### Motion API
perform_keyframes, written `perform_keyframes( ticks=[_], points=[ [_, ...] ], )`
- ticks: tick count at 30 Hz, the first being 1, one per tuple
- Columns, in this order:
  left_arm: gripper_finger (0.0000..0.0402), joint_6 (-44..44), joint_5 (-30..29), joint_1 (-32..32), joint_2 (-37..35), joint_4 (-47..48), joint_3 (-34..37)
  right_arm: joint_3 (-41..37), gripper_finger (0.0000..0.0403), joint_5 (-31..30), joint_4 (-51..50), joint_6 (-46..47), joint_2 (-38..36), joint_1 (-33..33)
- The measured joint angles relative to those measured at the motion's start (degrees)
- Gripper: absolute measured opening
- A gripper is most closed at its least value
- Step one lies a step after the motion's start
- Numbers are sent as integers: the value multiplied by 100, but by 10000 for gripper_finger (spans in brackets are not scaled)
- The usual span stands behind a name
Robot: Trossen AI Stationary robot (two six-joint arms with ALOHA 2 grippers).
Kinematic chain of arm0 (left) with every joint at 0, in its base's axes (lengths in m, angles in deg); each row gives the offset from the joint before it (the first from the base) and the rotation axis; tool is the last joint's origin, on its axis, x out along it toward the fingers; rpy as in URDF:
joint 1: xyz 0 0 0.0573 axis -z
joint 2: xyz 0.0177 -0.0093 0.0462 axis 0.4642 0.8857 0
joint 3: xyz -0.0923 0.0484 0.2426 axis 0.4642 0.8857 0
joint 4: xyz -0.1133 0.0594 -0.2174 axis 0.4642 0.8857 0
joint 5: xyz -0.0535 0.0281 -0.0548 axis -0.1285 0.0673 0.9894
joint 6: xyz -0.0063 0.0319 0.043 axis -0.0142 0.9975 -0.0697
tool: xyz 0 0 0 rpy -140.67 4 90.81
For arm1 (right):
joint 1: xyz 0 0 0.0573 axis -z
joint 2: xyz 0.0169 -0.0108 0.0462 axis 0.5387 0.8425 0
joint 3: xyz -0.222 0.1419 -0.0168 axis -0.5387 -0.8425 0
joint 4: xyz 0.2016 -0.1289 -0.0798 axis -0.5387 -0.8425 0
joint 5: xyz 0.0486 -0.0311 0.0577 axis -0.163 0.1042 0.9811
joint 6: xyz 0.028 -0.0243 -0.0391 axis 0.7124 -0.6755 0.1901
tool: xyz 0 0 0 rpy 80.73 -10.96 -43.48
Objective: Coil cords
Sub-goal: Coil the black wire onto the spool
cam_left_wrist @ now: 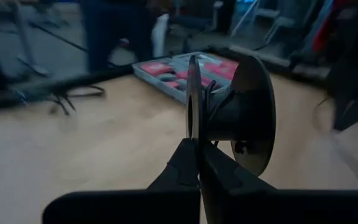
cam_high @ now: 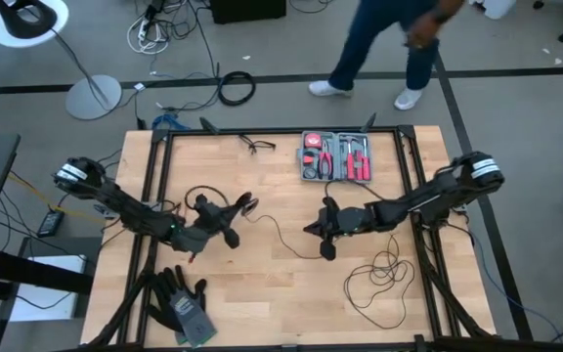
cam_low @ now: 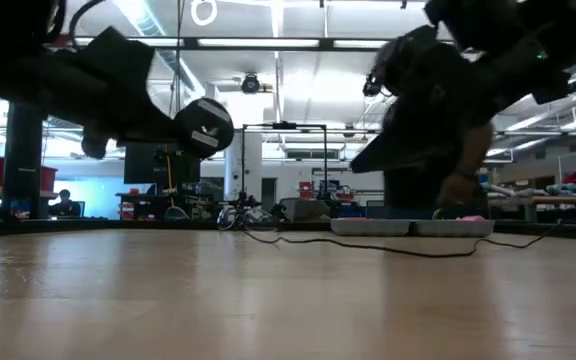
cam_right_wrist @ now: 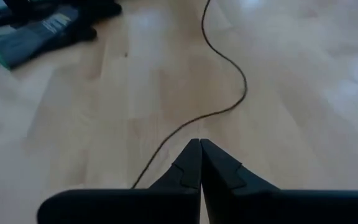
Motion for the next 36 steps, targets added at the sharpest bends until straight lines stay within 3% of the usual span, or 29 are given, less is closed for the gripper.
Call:
perform_keyframes(
  ticks=[4,8,13,22,31,36],
  points=[
    [0,324,242,-42,0,-1733,711,554,2,-101,31,-33,704,0],
    [0,497,274,-142,0,-2546,1060,1268,1,-450,15,-533,1428,0],
    [0,492,619,-273,0,-2628,1164,2083,5,-1109,-15,-909,2043,96],
    [0,747,1690,-605,0,-2617,1179,2642,17,-998,36,-923,2520,267],
    [0,967,1859,-836,0,-2629,1179,2636,96,-693,12,-1206,2679,256],
    [0,977,1898,-852,0,-2619,1179,2650,140,-659,496,-1375,2901,295]
  ],
)
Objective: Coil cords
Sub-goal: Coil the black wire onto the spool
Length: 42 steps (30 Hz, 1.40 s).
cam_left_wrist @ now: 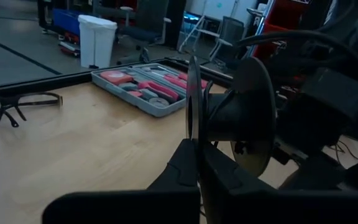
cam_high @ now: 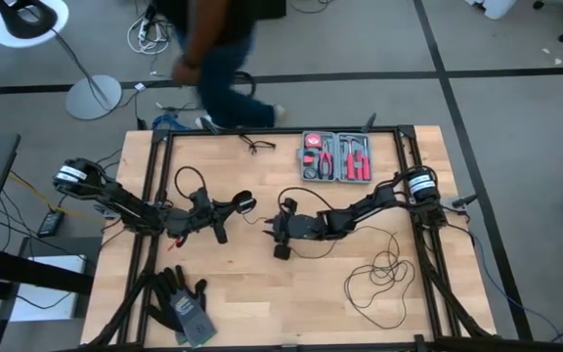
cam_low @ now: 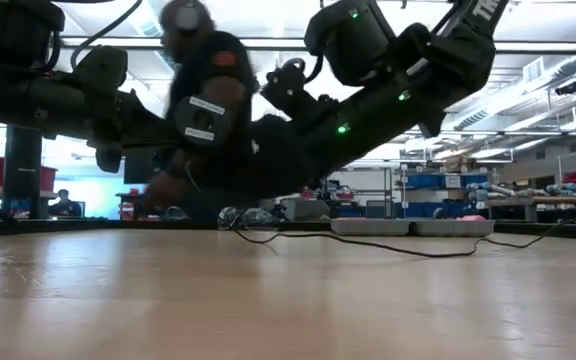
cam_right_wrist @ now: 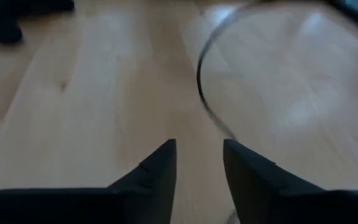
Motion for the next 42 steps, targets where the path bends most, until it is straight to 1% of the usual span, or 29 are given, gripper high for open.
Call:
perform_keyframes(
  ticks=[5,19,24,28,32,37,42],
  points=[
    [0,-10,89,-2,0,15,0,-12,159,39,261,-95,228,15],
    [0,-26,105,-2,0,-33,-2,-7,153,43,382,-221,173,17],
    [1,-59,104,-2,0,-83,-2,-7,151,41,369,-686,204,29],
    [1,-62,103,-2,0,-202,-2,-7,151,-75,373,-829,208,71],
    [1,-68,103,-2,0,-372,-2,-7,151,-73,401,-1162,208,180],
    [1,-33,101,-2,2,-799,-2,-7,151,-73,379,-1189,212,304],
    [1,-30,89,-13,2,-933,-2,-7,151,-20,413,-1140,212,348]
  ],
)
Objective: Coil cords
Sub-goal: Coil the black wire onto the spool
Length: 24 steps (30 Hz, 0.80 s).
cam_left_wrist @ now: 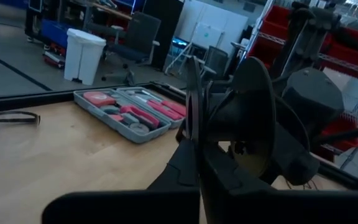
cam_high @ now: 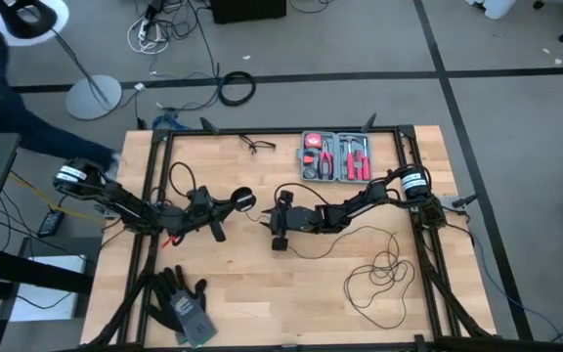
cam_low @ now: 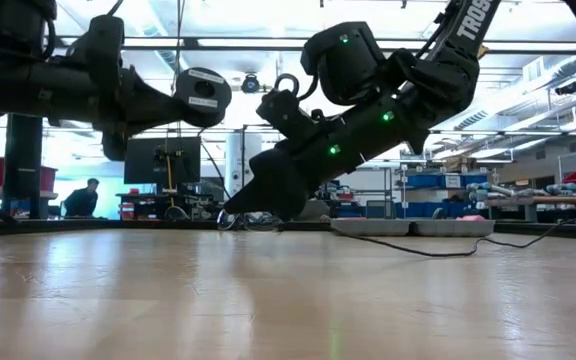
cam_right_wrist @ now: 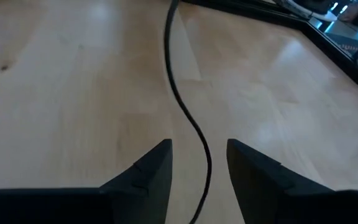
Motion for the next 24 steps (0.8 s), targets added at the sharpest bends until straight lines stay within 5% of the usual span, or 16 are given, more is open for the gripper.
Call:
perform_keyframes(
  ticks=[9,19,24],
  points=[
    [1,2,-15,0,0,-7,0,0,111,94,85,151,0,0],
    [1,-1,-19,0,0,-15,0,0,7,502,137,368,0,0],
    [1,2,-21,0,0,92,0,249,2,620,-101,605,4,-47]
  ],
)
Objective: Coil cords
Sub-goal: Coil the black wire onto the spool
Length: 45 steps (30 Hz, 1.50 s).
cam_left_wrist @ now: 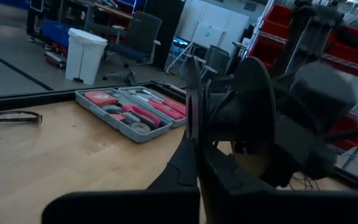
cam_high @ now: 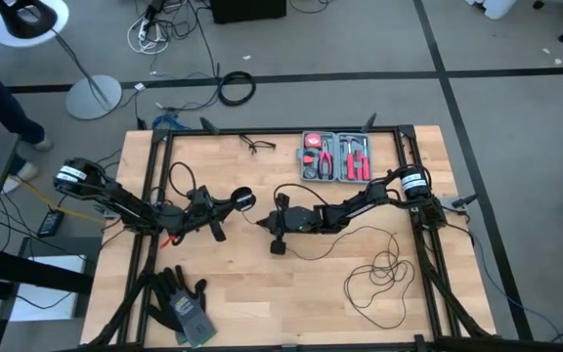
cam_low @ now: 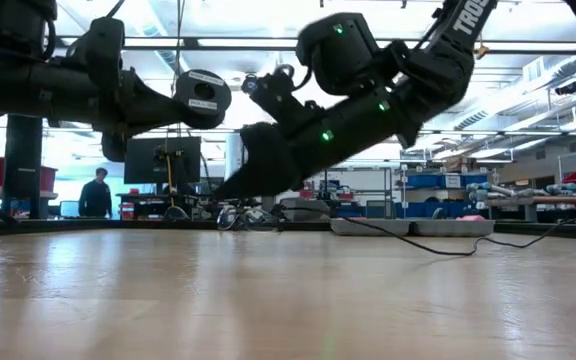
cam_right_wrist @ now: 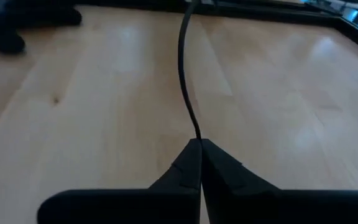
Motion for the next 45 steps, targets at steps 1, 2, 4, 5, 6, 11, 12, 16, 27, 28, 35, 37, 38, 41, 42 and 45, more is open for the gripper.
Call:
perform_keyframes(
  ticks=[1,2,4,5,6,11,12,16,27,28,35,37,38,41,42,45],
  points=[
    [1,0,-4,0,-1,16,0,81,2,11,-74,-19,0,-20],
    [1,0,-9,0,-2,27,0,168,2,22,-144,-40,0,-38],
    [1,0,-26,2,0,71,0,338,2,38,-313,-84,0,-51],
    [1,2,-31,2,0,81,0,406,1,42,-389,-90,0,-53],
    [1,2,-33,0,0,81,0,468,1,42,-471,-92,0,-55],
    [1,-127,-115,2,-1,517,0,823,1,26,-624,-317,-1,-140],
    [1,-197,-156,1,-1,637,0,879,1,26,-659,-353,-9,-158],
    [1,-419,-203,2,-1,994,0,973,1,-276,-717,-546,-166,-214],
    [1,-490,-65,-3,0,1027,0,981,0,-1599,-1760,-717,-976,62],
    [1,-492,-53,-8,-1,1031,2,981,0,-1680,-1886,-603,-1003,98],
    [1,-461,32,0,-2,1014,2,981,0,-1595,-2760,-107,-1056,109],
    [1,-436,20,2,-1,1014,2,981,0,-1578,-3207,146,-1056,66],
    [1,-427,18,0,-1,1014,2,977,0,-1569,-3435,291,-1056,37],
    [1,-416,13,0,0,1014,2,813,0,-1574,-3622,629,-1060,-38],
    [1,-415,13,0,-2,1014,2,701,0,-1574,-3569,711,-1060,-61],
    [1,-413,13,0,0,1016,2,322,0,-1572,-3368,1052,-1060,-155]
  ],
)
